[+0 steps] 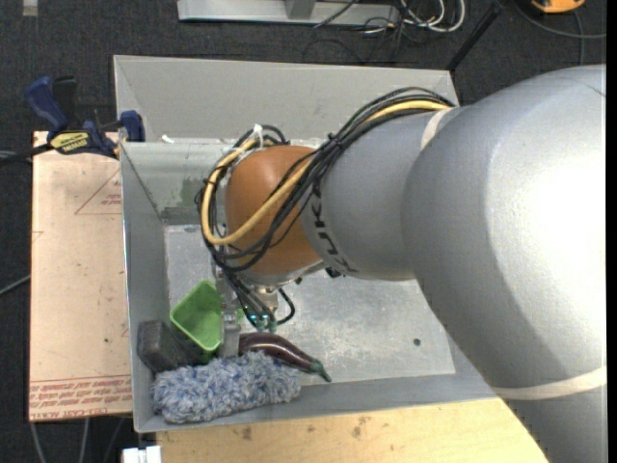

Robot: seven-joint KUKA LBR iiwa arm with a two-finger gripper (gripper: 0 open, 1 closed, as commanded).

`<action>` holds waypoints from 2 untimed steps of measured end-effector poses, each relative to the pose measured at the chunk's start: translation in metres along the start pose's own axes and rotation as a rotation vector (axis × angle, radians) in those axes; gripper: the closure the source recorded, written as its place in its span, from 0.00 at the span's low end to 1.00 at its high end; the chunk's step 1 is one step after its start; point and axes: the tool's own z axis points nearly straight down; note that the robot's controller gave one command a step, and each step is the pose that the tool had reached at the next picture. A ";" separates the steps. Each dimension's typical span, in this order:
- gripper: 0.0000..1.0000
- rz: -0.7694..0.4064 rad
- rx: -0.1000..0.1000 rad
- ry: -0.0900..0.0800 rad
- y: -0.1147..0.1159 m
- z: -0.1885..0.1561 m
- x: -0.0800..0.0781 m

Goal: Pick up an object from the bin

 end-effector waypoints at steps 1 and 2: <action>1.00 -0.001 0.004 0.001 -0.002 -0.001 -0.001; 1.00 -0.001 0.004 0.001 -0.002 -0.001 -0.001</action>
Offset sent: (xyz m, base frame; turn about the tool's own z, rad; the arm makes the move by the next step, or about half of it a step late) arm 0.0000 0.0000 0.0000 0.0000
